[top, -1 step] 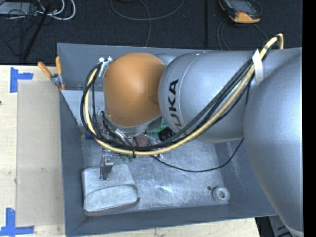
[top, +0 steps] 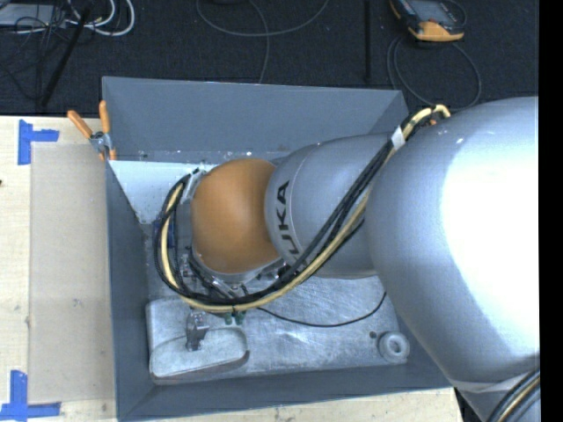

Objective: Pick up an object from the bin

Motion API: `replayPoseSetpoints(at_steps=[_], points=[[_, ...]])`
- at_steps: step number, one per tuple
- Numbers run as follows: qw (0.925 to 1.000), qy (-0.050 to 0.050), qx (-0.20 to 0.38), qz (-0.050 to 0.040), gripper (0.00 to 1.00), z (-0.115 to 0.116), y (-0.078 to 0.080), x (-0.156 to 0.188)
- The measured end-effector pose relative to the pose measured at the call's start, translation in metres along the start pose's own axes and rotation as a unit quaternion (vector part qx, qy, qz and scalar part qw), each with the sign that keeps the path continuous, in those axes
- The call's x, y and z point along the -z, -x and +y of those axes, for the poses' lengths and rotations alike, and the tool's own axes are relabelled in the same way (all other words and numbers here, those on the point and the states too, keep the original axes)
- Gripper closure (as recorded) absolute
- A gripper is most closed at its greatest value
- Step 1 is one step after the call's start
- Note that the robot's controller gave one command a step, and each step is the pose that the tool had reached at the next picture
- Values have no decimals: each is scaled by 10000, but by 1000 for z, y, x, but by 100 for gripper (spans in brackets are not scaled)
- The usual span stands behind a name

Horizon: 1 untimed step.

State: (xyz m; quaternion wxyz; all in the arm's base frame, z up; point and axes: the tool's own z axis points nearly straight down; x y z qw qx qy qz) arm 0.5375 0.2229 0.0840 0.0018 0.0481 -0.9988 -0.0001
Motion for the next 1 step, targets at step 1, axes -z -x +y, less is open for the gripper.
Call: replayPoseSetpoints(at_steps=[1], points=[[10000, 7, 2, -1, 100, 1, 0, 4]])
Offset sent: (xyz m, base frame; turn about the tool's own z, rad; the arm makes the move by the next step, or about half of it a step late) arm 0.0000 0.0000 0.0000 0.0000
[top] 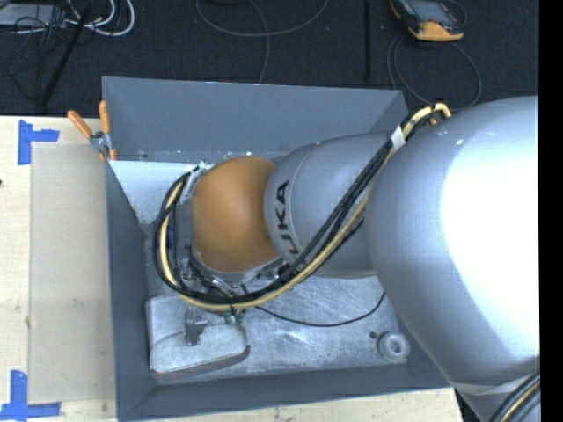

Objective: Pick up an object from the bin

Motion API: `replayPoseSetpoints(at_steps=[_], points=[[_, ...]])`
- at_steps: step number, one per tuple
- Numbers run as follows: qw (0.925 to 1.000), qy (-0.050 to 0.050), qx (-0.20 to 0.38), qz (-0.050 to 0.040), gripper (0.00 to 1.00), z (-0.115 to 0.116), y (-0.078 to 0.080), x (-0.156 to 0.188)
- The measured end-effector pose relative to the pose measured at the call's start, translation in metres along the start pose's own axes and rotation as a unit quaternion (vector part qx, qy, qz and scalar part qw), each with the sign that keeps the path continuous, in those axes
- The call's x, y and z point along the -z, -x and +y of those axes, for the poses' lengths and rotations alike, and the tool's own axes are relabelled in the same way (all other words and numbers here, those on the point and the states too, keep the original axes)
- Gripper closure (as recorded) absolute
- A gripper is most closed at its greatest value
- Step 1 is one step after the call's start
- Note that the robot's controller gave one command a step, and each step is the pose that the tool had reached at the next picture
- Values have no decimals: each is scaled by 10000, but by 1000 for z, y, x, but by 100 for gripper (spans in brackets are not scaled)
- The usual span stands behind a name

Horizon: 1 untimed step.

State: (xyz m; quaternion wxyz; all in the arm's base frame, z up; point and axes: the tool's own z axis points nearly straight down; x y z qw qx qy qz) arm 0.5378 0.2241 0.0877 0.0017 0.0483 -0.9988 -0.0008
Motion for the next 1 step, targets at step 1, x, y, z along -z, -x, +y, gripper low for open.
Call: replayPoseSetpoints(at_steps=[1], points=[[9999, 3, -125, -51, 100, 1, 7, 125]])
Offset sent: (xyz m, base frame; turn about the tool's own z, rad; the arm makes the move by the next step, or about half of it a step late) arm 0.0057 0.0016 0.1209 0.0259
